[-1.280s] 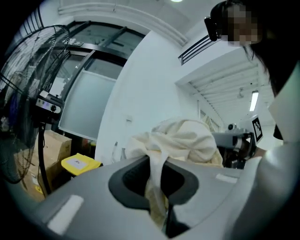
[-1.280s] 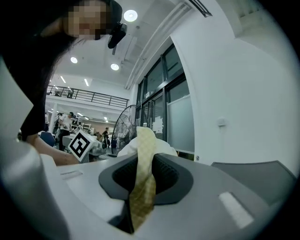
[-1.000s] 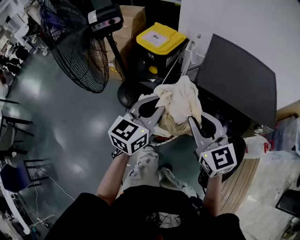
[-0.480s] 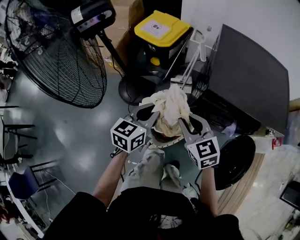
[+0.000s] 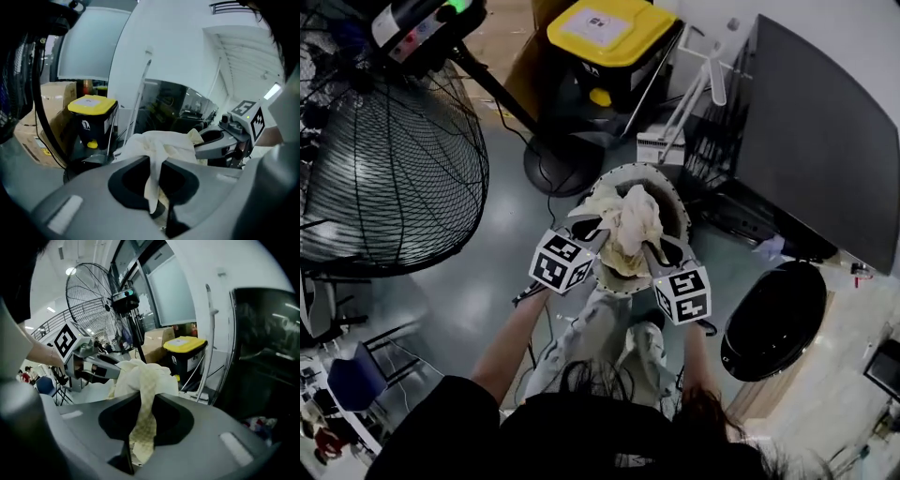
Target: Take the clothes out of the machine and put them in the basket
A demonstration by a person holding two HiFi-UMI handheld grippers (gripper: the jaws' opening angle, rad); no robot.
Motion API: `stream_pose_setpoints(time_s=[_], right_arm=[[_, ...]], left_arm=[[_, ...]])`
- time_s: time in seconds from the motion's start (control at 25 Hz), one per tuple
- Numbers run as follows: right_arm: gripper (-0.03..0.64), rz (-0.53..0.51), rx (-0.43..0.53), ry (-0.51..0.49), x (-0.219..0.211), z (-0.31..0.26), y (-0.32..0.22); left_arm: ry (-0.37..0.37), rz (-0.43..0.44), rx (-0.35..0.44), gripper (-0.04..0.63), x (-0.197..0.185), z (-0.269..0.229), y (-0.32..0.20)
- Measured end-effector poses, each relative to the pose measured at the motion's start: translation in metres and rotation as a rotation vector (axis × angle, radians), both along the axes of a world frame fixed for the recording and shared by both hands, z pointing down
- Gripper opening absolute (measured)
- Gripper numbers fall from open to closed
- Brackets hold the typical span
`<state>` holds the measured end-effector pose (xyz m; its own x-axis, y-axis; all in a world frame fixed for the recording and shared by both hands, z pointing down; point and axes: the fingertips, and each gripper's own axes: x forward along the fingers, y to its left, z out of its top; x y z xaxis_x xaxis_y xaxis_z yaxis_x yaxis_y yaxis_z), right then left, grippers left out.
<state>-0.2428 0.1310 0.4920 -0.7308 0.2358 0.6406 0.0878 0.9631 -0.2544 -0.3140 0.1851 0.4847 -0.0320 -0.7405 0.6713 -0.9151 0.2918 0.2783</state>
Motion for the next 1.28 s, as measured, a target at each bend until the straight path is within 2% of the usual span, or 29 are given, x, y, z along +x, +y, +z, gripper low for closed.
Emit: stream_pose_setpoints(time_s=[0.2, 0.4, 0.68, 0.76, 0.84, 0.88, 0.96, 1.08, 1.28], right_arm=[[0.091, 0.028, -0.054, 0.128, 0.002, 0.075, 0.012], [0.091, 0.063, -0.09, 0.221, 0.008, 0.138, 0.024], [0.098, 0.065, -0.128, 0.374, 0.019, 0.199, 0.041], [0.112, 0.056, -0.131, 0.407, 0.023, 0.209, 0.048], [0.193, 0.038, -0.14, 0.433, 0.026, 0.217, 0.056], [0.246, 0.029, -0.147, 0.447, 0.029, 0.22, 0.059], [0.301, 0.021, -0.156, 0.474, 0.035, 0.225, 0.064], [0.311, 0.029, -0.155, 0.479, 0.043, 0.226, 0.067], [0.314, 0.055, -0.155, 0.428, 0.038, 0.213, 0.065]], left_arm=[[0.046, 0.073, -0.128, 0.028, 0.0, 0.077, 0.009], [0.088, 0.127, -0.222, 0.028, 0.004, 0.14, 0.02], [0.132, 0.24, -0.357, 0.029, 0.016, 0.197, 0.035], [0.137, 0.249, -0.387, 0.031, 0.019, 0.208, 0.039], [0.146, 0.248, -0.411, 0.045, 0.02, 0.218, 0.044], [0.155, 0.251, -0.42, 0.08, 0.022, 0.222, 0.046], [0.174, 0.253, -0.426, 0.161, 0.024, 0.226, 0.05], [0.191, 0.239, -0.43, 0.199, 0.023, 0.226, 0.058], [0.183, 0.243, -0.425, 0.199, 0.021, 0.223, 0.067]])
